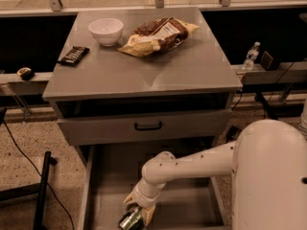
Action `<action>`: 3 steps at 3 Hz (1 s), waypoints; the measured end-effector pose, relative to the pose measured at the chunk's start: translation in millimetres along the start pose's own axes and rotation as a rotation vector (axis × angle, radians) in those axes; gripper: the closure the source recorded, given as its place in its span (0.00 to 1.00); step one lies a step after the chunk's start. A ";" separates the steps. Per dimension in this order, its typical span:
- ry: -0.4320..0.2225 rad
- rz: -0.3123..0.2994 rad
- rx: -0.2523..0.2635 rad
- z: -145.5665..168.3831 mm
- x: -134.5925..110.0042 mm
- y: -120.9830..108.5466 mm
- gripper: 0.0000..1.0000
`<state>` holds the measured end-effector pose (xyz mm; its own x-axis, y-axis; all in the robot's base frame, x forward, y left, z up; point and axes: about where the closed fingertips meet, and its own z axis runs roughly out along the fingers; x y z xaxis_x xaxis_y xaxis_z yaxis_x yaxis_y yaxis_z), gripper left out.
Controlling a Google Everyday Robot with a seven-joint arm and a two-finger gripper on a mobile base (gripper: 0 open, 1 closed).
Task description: Pick green can from middle drawer and place on counter
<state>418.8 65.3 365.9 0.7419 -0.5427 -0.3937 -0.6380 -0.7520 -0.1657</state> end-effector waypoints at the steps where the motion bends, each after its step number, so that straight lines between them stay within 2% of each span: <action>1: -0.010 0.011 -0.005 8.0 3.6 2.2 0.64; 2: -0.064 0.022 0.061 -0.5 2.6 0.3 0.87; 3: -0.104 0.015 0.165 -69.7 0.3 -8.6 1.00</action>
Offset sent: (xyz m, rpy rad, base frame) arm 0.0086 -0.0051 0.0147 0.1971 0.0288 -0.0759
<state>438.9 45.5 430.3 0.7123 -0.5053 -0.4871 -0.6802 -0.6679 -0.3020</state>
